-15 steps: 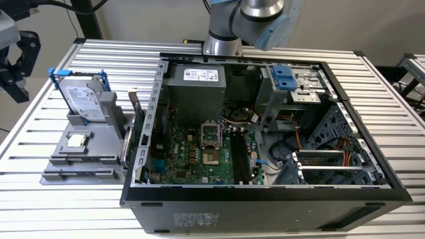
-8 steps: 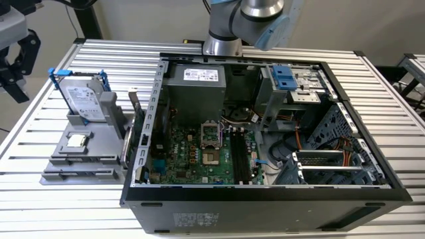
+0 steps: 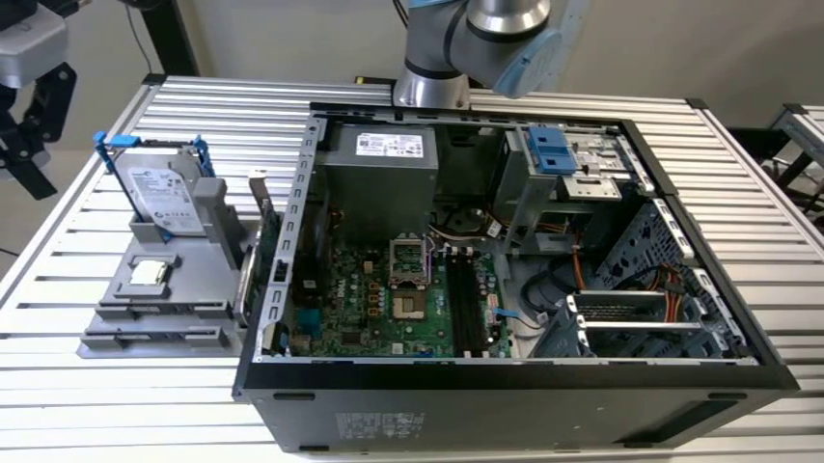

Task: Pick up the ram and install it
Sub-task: 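Pick up the ram and move it above insertion slot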

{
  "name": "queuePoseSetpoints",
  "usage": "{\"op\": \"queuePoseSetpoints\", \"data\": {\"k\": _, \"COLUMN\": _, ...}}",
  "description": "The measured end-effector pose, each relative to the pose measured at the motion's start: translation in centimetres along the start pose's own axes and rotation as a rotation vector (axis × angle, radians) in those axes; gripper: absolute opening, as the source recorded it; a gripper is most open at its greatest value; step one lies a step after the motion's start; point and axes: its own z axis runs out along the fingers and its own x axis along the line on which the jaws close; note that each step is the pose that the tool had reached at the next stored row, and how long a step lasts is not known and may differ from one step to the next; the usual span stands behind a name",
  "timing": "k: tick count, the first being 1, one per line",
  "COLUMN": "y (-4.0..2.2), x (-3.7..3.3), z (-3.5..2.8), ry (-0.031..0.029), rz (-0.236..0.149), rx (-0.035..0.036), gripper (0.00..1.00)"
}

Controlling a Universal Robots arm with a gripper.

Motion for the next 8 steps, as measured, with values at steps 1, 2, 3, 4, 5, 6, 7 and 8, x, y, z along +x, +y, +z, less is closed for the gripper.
{"op": "queuePoseSetpoints", "data": {"k": 1, "y": 0.00, "x": 0.00, "z": 0.00, "ry": 0.0005, "rz": -0.018, "rx": -0.0005, "gripper": 0.00}}
{"op": "queuePoseSetpoints", "data": {"k": 2, "y": 0.00, "x": 0.00, "z": 0.01, "ry": 0.0011, "rz": -0.038, "rx": -0.0012, "gripper": 0.00}}
{"op": "queuePoseSetpoints", "data": {"k": 3, "y": 0.00, "x": 0.00, "z": 0.01, "ry": 0.0017, "rz": -0.056, "rx": -0.0017, "gripper": 0.00}}
{"op": "queuePoseSetpoints", "data": {"k": 4, "y": 0.00, "x": 0.00, "z": 0.00, "ry": 0.0022, "rz": -0.074, "rx": -0.0023, "gripper": 0.00}}
{"op": "queuePoseSetpoints", "data": {"k": 5, "y": 0.00, "x": 0.00, "z": 0.00, "ry": 0.0028, "rz": -0.091, "rx": -0.0029, "gripper": 0.00}}
{"op": "queuePoseSetpoints", "data": {"k": 6, "y": 0.00, "x": 0.00, "z": 0.00, "ry": 0.0035, "rz": -0.110, "rx": -0.0034, "gripper": 0.00}}
{"op": "queuePoseSetpoints", "data": {"k": 7, "y": 0.00, "x": 0.00, "z": 0.00, "ry": 0.0041, "rz": -0.129, "rx": -0.0040, "gripper": 0.00}}
{"op": "queuePoseSetpoints", "data": {"k": 8, "y": 0.00, "x": 0.00, "z": 0.00, "ry": 0.0046, "rz": -0.145, "rx": -0.0045, "gripper": 0.00}}
